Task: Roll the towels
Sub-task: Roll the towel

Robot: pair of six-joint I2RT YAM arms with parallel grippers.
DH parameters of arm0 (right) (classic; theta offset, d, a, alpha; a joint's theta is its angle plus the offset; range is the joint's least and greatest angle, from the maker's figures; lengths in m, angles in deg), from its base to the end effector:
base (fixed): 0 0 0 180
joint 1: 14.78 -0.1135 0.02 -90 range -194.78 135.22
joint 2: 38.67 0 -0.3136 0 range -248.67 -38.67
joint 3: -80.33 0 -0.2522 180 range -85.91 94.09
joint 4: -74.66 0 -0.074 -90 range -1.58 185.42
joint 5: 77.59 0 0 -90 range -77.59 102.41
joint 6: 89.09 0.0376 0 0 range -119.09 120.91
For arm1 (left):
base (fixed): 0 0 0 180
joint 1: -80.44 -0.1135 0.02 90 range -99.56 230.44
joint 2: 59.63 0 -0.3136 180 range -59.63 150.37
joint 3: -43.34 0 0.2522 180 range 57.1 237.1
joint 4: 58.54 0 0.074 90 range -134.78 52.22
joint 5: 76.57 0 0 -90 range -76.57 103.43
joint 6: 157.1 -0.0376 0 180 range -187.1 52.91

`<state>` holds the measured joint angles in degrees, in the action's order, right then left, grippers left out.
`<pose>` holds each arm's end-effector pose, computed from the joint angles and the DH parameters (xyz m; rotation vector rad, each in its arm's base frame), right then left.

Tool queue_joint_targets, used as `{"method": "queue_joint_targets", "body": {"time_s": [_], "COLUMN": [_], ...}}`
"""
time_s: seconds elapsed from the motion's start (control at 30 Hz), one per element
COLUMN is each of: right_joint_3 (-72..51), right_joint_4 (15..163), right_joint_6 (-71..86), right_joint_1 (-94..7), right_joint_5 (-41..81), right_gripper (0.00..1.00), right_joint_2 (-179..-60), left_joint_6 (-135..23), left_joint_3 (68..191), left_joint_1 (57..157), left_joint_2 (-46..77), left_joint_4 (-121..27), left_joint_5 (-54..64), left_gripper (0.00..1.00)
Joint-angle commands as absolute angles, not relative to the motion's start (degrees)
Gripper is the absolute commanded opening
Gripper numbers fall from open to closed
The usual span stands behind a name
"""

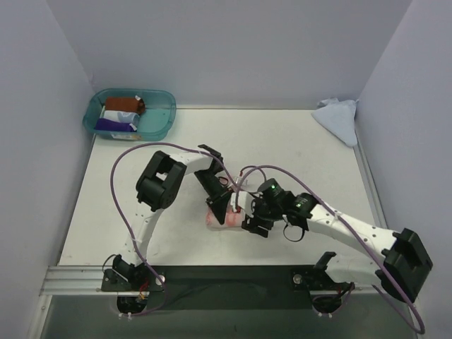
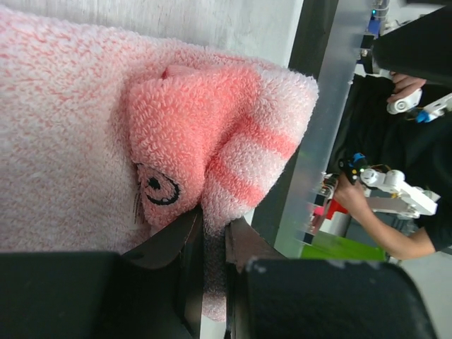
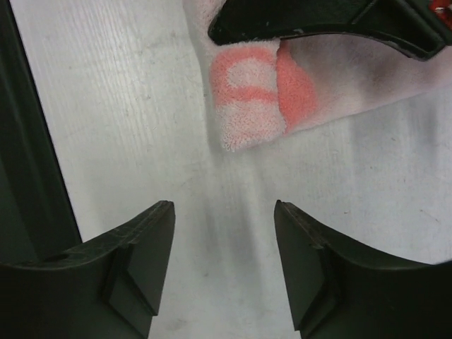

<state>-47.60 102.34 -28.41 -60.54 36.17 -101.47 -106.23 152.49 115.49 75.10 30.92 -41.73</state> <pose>0.1352 0.1606 0.2781 -1.5414 1.6331 0.6195 0.3325 -0.2709 0.1409 -1.2511 -2.1262 1.2986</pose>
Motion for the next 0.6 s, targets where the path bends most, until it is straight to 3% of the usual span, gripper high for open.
{"method": "queue_joint_targets", "body": {"time_s": [0.0,0.13,0.33,0.57], "right_joint_3": [-41.3,-32.3,-32.3,-30.5], "right_joint_4": [103.5,107.2,101.4,94.1], "right_joint_6": [-31.7,-28.6,-25.6,-25.3], "right_joint_1": [-64.0,-66.3,-68.9,-70.0], "right_joint_5": [29.4,28.6,27.5,26.7], "right_gripper": [0.56,0.55,0.64,0.63], "right_joint_2": [-108.2,-117.5,-123.1,-131.1], "left_joint_6": [-110.1,-110.1,-110.0,-110.8], "left_joint_3": [150.8,150.9,150.6,149.0], "left_joint_1": [114.4,113.1,110.8,109.1], "left_joint_2": [79.7,80.2,81.0,80.6], "left_joint_4": [28.1,28.2,28.2,28.3], "left_joint_5": [-32.2,-33.4,-33.8,-33.0], "left_gripper": [0.0,0.0,0.0,0.0]}}
